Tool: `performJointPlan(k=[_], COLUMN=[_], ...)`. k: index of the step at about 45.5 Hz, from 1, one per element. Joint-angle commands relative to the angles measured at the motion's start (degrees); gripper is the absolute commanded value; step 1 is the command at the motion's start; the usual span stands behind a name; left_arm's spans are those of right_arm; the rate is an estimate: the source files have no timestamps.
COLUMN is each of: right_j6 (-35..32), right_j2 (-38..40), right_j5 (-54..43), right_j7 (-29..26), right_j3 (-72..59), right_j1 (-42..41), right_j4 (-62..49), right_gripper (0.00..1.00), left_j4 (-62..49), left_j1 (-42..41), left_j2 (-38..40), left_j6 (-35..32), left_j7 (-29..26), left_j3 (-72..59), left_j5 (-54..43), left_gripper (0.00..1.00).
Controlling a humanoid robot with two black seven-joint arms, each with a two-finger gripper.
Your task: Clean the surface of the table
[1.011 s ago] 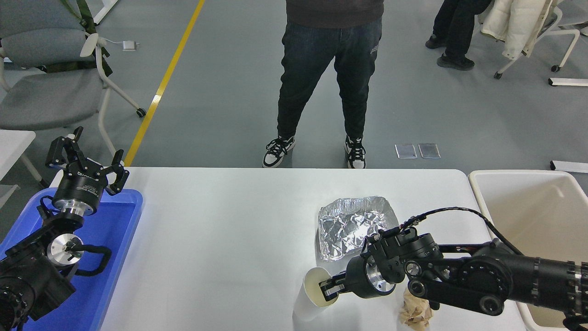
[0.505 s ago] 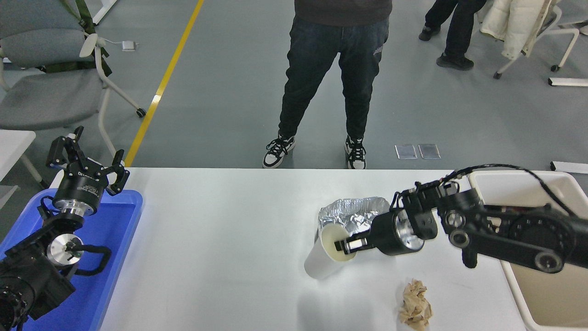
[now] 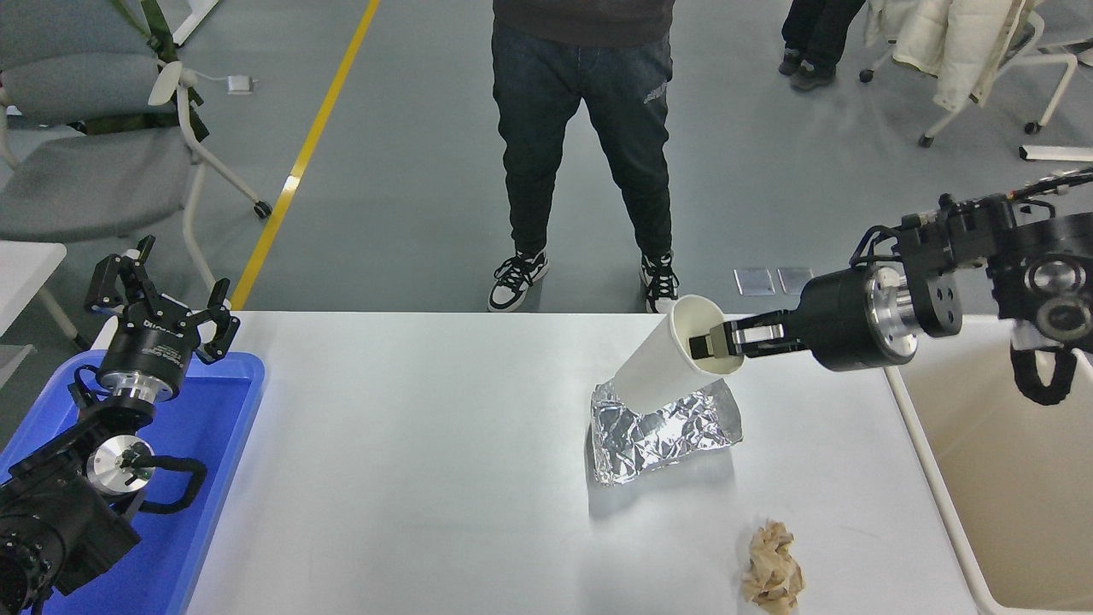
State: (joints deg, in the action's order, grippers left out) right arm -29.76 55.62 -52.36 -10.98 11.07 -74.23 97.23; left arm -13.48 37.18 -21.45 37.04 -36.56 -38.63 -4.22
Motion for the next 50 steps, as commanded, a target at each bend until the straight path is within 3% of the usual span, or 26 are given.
performJointPlan(k=[1,16,25,32,39,50], right_j6=[-0.1,0.1,0.1,0.1,0.3,2.1], right_j2=[8.1,12.8,14.3,12.9,12.3,9.7], right_j5=[1.1,1.5,5.9,6.8,9.9,19.9], right_j7=[0.3,5.6,12.0,21.0,25.0,26.0], right_j3=[4.7,20.0,19.6,19.0,19.2,19.1], right_j1=[3.5,16.0,19.4,23.0,26.8,29.7], right_j4=[-2.0,-11.4,-22.9,-36.5,-41.7,-53.8], right_gripper=[0.00,0.00,0.00,0.00,0.00,0.00], left_j4=[-0.1,0.0,0.0,-0.1,0.0,-0.1], left_j1=[0.0,-0.1,0.0,-0.1,-0.1,0.0], left_j2=[0.0,0.0,0.0,0.0,0.0,0.0], left_j6=[-0.1,-0.1,-0.2,-0.2,-0.2,-0.2], left_j7=[0.0,0.0,0.0,0.0,0.0,0.0], left_j3=[0.0,0.0,0.0,0.0,0.0,0.0], left_j5=[0.0,0.0,-0.1,0.0,-0.1,0.0], left_gripper=[1.00,1.00,1.00,1.00,1.00,1.00])
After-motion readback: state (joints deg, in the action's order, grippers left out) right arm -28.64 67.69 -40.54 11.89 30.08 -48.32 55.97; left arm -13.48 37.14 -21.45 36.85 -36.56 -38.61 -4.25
